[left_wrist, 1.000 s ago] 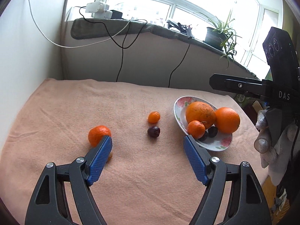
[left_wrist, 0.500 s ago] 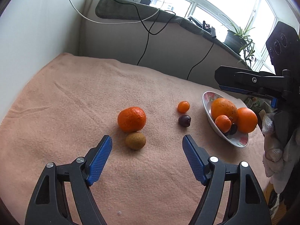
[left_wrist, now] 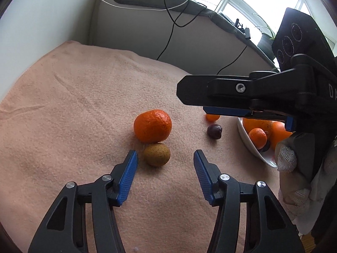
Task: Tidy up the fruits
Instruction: 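Grasp a small brown fruit with the left tool while the right tool grasps a tangerine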
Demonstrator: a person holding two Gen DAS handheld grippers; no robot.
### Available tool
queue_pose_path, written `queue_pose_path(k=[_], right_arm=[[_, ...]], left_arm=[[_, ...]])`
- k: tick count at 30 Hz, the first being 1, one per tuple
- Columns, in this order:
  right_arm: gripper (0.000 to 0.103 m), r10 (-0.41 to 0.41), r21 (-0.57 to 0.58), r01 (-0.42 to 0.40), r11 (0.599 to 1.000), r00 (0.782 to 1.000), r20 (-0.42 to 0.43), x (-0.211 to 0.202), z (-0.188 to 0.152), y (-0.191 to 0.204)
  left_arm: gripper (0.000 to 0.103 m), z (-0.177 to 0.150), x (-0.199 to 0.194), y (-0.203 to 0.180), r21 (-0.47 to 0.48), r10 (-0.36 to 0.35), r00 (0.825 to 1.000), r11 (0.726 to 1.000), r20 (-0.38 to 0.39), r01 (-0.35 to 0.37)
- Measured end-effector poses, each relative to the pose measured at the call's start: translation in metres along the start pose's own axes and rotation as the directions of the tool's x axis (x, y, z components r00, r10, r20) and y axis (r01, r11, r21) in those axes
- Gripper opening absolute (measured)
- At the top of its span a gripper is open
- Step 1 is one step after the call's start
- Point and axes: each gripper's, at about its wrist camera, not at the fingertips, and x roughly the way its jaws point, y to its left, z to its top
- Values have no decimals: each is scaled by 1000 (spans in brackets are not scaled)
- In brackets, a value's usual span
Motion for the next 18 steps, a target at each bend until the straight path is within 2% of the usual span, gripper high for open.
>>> queue_pose_path(k=[1, 8, 18], right_arm=[[75, 10, 12, -10, 1000, 1000, -11, 5, 0, -1], [75, -5, 33, 7, 999, 999, -43, 26, 3, -1], [66, 10, 91, -3, 996, 997, -75, 52, 8, -9]], left_arm=[[53, 2, 3, 0, -2, -1, 1000, 1000, -3, 1], [48, 2, 5, 2, -4, -3, 1000, 1000, -14, 3], [38, 8, 10, 3, -7, 4, 1000, 1000, -22, -4]])
